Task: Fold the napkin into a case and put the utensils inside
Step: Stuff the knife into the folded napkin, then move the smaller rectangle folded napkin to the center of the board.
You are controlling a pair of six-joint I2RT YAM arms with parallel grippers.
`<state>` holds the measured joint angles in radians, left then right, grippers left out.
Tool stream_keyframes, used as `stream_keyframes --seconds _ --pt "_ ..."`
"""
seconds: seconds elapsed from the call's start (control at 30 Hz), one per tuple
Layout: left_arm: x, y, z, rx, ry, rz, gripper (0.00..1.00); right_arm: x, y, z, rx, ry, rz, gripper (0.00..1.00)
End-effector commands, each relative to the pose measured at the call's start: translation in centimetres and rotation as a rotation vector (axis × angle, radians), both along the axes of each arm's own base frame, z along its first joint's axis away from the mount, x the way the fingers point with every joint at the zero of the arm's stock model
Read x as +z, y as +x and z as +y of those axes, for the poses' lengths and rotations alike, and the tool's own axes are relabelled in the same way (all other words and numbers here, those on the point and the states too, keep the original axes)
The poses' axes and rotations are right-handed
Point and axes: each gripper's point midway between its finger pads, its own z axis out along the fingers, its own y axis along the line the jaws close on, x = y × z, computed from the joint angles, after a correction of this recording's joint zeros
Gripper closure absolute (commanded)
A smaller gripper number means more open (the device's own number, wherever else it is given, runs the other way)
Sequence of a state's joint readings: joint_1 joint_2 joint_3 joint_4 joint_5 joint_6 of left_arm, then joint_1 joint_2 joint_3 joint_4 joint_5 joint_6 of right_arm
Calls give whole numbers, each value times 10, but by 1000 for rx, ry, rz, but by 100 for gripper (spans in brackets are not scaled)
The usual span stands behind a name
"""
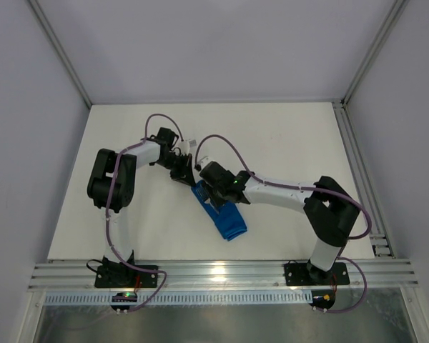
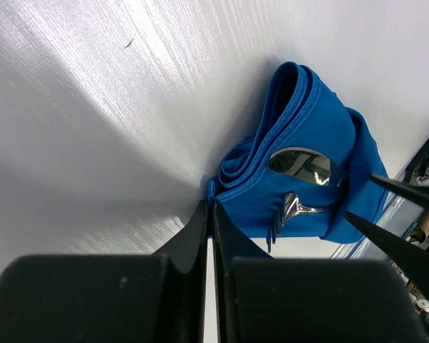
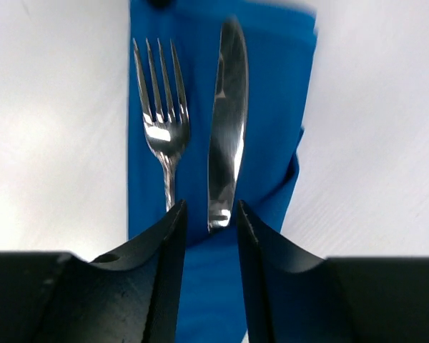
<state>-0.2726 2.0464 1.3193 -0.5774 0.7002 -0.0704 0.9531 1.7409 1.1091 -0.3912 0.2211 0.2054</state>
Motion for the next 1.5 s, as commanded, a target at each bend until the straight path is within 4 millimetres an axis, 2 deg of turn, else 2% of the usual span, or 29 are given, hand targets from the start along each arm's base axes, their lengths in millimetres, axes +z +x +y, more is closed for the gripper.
stream_keyframes --seconds 0.0,0.07,0.1,0.17,0.2,0.33,0.43,0.53,0.57,0.63,0.67,0.7,0.73,0.77,0.8,0.87,0.9,1.1,1.33,1.47 --pt "6 9 -2 -13 -25 -57 100 49 40 33 33 98 -115 65" --pt "8 10 -3 -16 -28 -60 100 43 49 39 46 108 -100 71" --pt "8 9 -3 -18 -29 -60 100 47 58 41 37 127 -104 73" --pt "8 9 -3 -19 -30 -60 100 37 64 44 48 129 -71 73" --pt "9 10 -3 -19 -30 -63 100 39 71 46 41 137 -74 73" --pt "7 10 -3 -18 -31 -60 100 27 75 48 39 111 -50 69" --pt "8 12 -4 -21 -32 -71 100 24 71 34 -26 113 -23 64" --pt "11 18 -5 -25 -36 -90 100 42 56 20 -59 197 -12 56" --pt "12 19 -5 -25 -37 -92 100 49 58 14 -77 229 -16 53" --pt "13 21 -7 -27 -43 -93 100 52 37 3 -65 304 53 51" --pt "12 20 -6 -33 -45 -93 100 53 41 -4 -83 341 59 50" --pt "12 19 -7 -38 -49 -92 100 37 29 -14 -87 340 100 50" --pt "13 18 -6 -41 -48 -92 100 40 26 -14 -78 385 109 50" --pt "13 17 -6 -47 -51 -94 100 36 28 -22 -101 394 121 50" --pt "13 16 -6 -48 -50 -94 100 25 22 -28 -104 399 153 50" --pt "15 16 -7 -49 -51 -97 100 21 17 -23 -65 467 210 50" --pt "16 17 -7 -49 -51 -101 100 14 16 -26 -63 480 235 50" --pt "18 19 -8 -45 -54 -104 100 -10 10 -24 -46 545 331 56" --pt "20 21 -8 -51 -51 -110 100 -21 15 -23 -43 611 372 70" --pt "23 29 -6 -48 -29 -132 100 -25 15 -22 -45 613 381 87"
